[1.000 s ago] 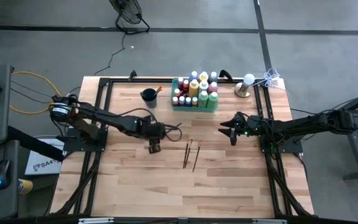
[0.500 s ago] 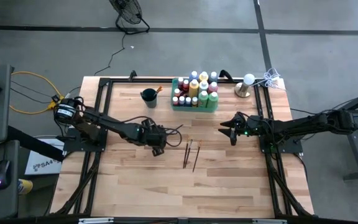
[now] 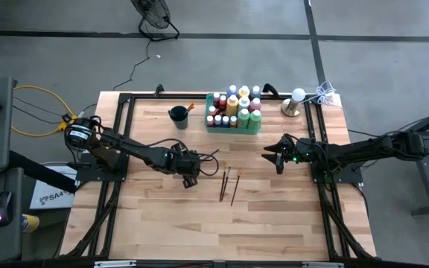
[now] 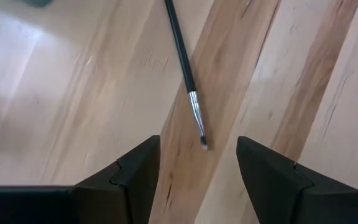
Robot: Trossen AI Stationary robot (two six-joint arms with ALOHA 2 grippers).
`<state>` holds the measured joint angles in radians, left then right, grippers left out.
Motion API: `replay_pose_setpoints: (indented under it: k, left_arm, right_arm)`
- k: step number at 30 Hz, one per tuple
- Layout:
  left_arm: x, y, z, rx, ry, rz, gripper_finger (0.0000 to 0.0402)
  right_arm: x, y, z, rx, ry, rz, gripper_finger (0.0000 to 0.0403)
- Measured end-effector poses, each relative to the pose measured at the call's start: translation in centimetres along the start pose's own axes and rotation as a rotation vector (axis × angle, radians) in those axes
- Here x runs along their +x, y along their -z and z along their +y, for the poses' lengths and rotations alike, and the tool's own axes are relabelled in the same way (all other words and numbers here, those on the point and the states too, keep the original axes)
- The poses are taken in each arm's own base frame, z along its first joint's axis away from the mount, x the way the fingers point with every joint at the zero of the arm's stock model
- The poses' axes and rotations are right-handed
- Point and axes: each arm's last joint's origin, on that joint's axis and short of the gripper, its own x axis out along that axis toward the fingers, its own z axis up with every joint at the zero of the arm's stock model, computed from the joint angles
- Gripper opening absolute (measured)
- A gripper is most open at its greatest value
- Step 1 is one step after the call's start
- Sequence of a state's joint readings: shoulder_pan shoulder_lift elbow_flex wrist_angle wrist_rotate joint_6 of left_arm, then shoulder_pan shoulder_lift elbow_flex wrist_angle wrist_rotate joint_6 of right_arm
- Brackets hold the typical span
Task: Pick & Place Paint Supplies
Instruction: Put the silver black paint brush into the blue cup
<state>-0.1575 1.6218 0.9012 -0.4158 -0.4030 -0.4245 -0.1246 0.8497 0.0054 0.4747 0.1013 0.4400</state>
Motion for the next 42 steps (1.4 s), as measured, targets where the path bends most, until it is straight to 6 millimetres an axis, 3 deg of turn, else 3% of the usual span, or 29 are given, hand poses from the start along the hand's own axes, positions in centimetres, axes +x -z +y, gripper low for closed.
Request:
replay_pose_setpoints:
  k: [3, 16, 22, 31, 42]
  left_arm:
    - [0.3, 0.4, -0.1, 0.002, -0.007, -0.016, 0.0207]
    - [1.1, 5.9, -2.5, 0.03, -0.025, -0.249, 0.0207]
    - [1.4, 7.5, -2.3, -0.063, -0.034, -0.288, 0.0207]
    - [2.0, 9.0, -1.5, -0.128, 0.007, -0.351, 0.0207]
    - [2.1, 9.1, -1.3, -0.13, -0.038, -0.368, 0.0207]
  right_arm:
    - [0.0, 0.0, 0.0, 0.0, 0.0, 0.0, 0.0185]
    - [0.0, 0.0, 0.0, 0.0, 0.0, 0.001, 0.0185]
    - [0.0, 0.0, 0.0, 0.0, 0.0, 0.0, 0.0185]
    - [0.0, 0.0, 0.0, 0.0, 0.0, 0.0, 0.0185]
    - [0.0, 0.0, 0.0, 0.0, 0.0, 0.0, 0.0185]
